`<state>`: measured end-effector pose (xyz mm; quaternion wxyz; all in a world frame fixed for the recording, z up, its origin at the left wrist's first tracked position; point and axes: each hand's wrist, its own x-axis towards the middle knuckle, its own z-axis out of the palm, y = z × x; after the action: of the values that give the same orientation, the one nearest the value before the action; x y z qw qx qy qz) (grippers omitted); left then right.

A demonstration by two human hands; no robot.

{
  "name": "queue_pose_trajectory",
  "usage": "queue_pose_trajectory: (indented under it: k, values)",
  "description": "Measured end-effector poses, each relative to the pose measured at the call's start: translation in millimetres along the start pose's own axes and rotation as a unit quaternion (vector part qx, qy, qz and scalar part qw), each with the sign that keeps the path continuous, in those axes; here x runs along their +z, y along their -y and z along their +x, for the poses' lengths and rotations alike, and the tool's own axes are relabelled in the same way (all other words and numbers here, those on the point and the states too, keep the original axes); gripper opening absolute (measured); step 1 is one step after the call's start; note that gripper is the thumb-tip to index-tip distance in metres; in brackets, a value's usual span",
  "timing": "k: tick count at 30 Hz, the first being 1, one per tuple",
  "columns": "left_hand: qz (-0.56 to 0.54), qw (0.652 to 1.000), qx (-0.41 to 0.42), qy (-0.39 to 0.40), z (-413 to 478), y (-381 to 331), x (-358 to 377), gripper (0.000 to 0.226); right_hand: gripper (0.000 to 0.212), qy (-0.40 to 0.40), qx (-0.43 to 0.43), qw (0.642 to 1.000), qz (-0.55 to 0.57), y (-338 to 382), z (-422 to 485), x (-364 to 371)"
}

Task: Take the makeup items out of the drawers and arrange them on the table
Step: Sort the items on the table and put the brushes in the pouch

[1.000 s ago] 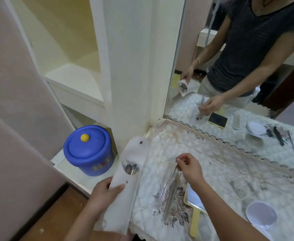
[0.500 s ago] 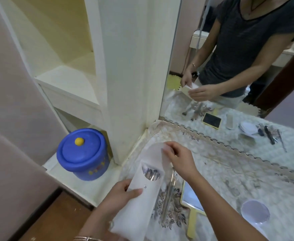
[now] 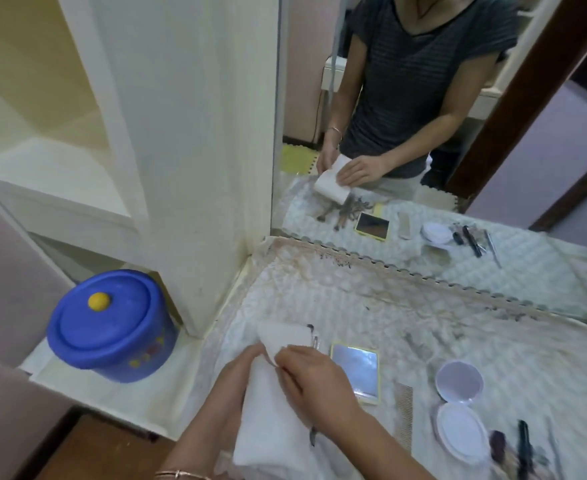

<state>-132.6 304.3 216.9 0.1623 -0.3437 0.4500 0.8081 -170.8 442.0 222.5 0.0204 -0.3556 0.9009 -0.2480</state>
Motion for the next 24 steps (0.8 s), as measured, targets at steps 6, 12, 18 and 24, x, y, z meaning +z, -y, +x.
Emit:
queue_pose_trajectory:
  k: [6,12,18,24]
  values:
    - [0.190,0.968,0.111,-0.122,9.9,4.5,-16.1,0.017,0.030,0.038,0.012,0.994,0.102,-2.6,-12.2,23.4]
    - [0.313,0.912,0.160,-0.210,31.3,-19.2,-45.0,0.051,0.021,0.031,0.151,0.980,0.124,-22.1,-18.1,34.5]
    - [0.376,0.886,0.166,-0.216,47.8,-22.1,-45.2,0.031,0.028,0.059,0.247,0.964,0.075,-21.2,8.5,50.7]
    - [0.414,0.877,0.182,-0.162,58.2,-13.5,-36.3,0.035,0.026,0.088,0.306,0.948,0.010,-15.3,18.5,66.8]
